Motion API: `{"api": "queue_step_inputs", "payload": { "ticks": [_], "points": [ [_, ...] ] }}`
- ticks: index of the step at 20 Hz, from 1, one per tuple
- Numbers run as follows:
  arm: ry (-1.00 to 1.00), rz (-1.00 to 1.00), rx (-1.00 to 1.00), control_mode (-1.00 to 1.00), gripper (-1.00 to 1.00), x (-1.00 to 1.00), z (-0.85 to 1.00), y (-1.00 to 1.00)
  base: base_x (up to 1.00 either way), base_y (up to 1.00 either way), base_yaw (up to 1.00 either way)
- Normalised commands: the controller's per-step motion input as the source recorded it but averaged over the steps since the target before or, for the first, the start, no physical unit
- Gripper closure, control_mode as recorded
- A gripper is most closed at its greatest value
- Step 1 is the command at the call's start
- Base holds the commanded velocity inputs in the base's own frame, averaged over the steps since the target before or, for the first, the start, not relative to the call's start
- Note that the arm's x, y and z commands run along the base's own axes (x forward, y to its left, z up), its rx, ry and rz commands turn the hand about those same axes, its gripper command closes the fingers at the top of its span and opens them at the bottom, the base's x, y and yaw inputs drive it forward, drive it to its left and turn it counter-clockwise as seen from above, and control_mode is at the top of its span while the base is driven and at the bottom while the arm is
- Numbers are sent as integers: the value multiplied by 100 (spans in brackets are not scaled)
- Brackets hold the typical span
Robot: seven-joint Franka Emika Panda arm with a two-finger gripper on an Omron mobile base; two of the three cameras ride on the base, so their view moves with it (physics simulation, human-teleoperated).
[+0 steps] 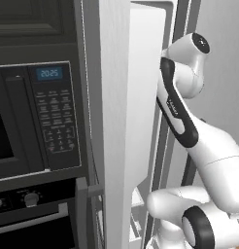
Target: Take the tomato and onion out of the freezer and place them in the tupperware container on the counter. Then put the tupperware containing the vegetables back in the freezer.
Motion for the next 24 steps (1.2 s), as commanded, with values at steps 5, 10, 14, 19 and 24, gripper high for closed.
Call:
{"api": "queue_step_inputs", "payload": {
  "ticks": [5, 10, 14, 19, 24],
  "points": [
    [4, -1, 0, -100, -100, 36, 0, 25, 0, 0, 0],
    [8, -3, 0, -100, -100, 42, -1, 16, 0, 0, 0],
    [7, -2, 0, -100, -100, 33, -9, 23, 0, 0, 0],
    [1, -6, 0, -100, -100, 17, -9, 18, 0, 0, 0],
    [0, -9, 0, -100, -100, 13, -7, 2, 0, 0, 0]
  ]
}}
